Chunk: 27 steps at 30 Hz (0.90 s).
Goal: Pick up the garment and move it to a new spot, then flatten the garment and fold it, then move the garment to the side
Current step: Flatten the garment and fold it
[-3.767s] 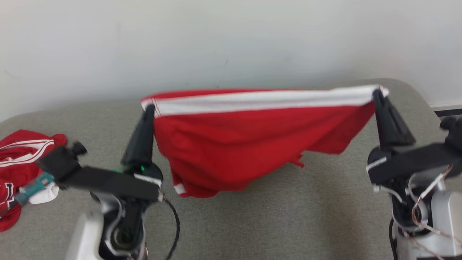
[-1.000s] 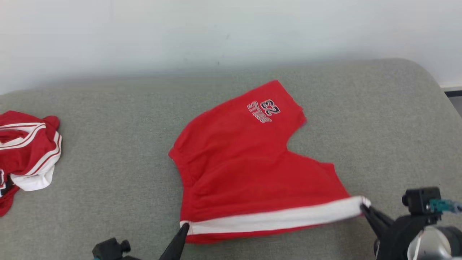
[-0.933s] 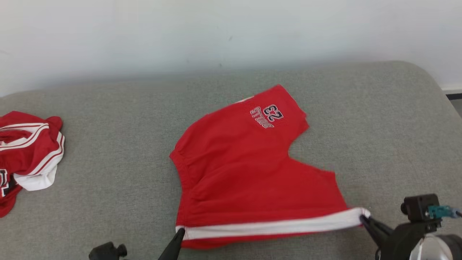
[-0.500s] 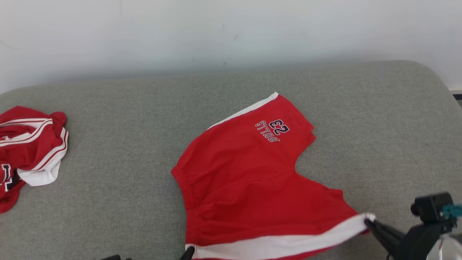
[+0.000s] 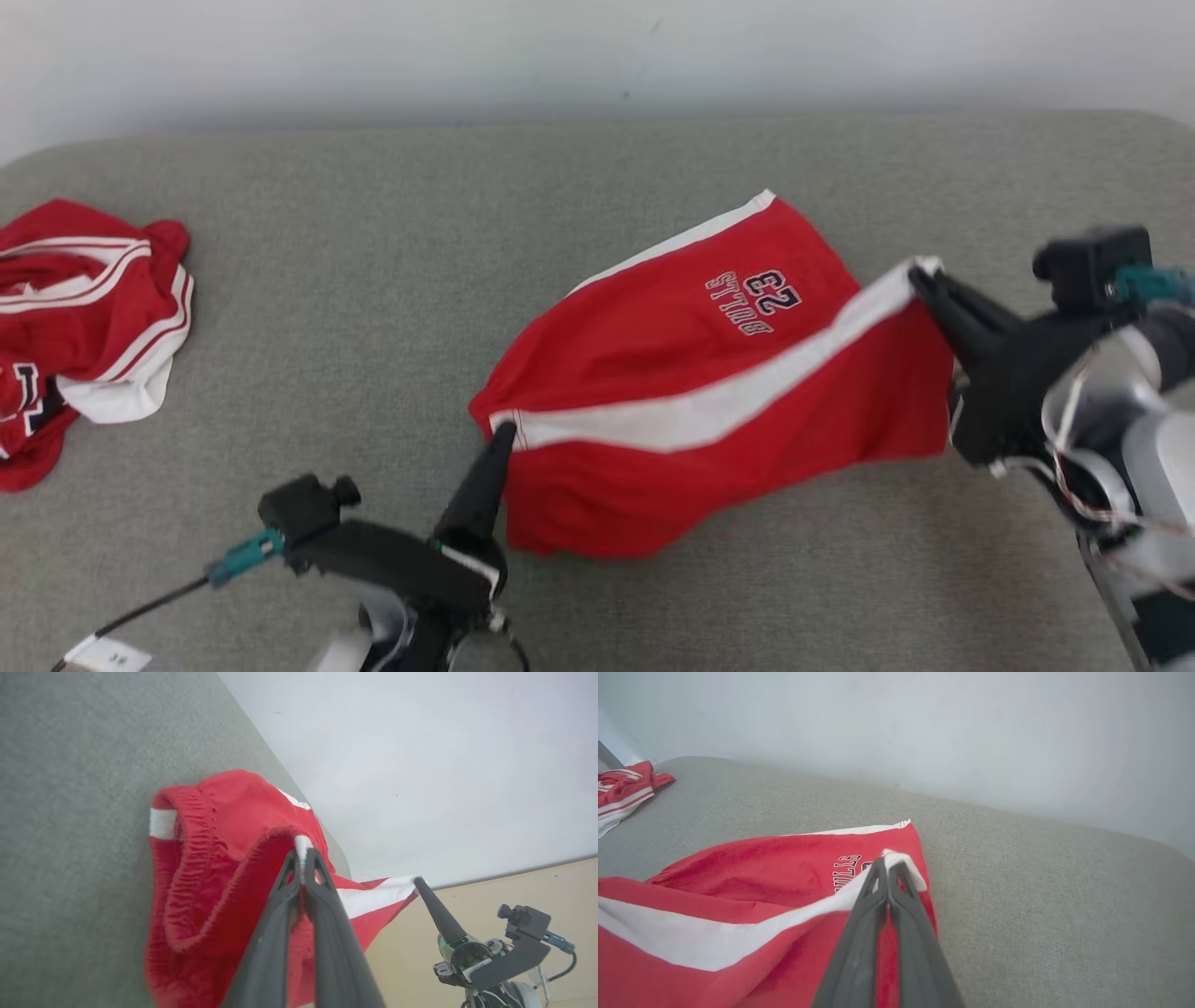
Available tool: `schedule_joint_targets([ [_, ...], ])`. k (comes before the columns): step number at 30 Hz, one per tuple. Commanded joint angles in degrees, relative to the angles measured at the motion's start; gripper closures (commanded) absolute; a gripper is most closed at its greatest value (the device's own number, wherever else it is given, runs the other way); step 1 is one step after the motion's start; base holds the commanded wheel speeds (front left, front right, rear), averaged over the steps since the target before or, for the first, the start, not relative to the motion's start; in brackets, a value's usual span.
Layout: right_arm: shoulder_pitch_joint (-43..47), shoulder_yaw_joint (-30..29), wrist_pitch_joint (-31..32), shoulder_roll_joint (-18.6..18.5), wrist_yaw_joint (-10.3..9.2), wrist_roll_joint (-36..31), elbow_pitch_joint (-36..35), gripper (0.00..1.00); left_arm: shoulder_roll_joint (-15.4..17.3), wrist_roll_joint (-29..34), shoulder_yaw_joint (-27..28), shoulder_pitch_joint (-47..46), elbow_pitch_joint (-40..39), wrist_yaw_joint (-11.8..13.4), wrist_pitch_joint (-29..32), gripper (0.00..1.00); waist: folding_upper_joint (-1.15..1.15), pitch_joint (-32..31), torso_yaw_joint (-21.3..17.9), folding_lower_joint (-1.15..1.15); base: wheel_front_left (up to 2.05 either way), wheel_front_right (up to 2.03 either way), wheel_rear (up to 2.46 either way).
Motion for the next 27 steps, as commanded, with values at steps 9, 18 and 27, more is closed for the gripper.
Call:
schedule_joint_targets([
  [9, -18.6, 6.0, -14.6, 1.6, -0.14, -2.9, 21.8, 1.0, -4.9, 2.9, 1.2, -12.1, 11.8, -0.7, -7.9, 1.0, -0.01, 7.2, 5.5, -0.01, 0.0, 0.0, 0.0],
  [18, -28.4, 9.6, -22.0, 2.7, -0.13, -3.8, 35.2, 1.0, -6.1, 2.2, -1.8, -18.7, 17.2, -1.6, -10.9, 1.0, -0.01, 10.6, 7.6, -0.01, 0.0, 0.0, 0.0],
  [27, -35.0, 10.2, -26.2, 4.5, -0.13, -5.2, 46.4, 0.9, -6.3, -0.4, -4.5, -22.5, 20.3, -1.6, -13.6, 0.0, -0.01, 12.4, 9.1, -0.01, 0.0, 0.0, 0.0],
])
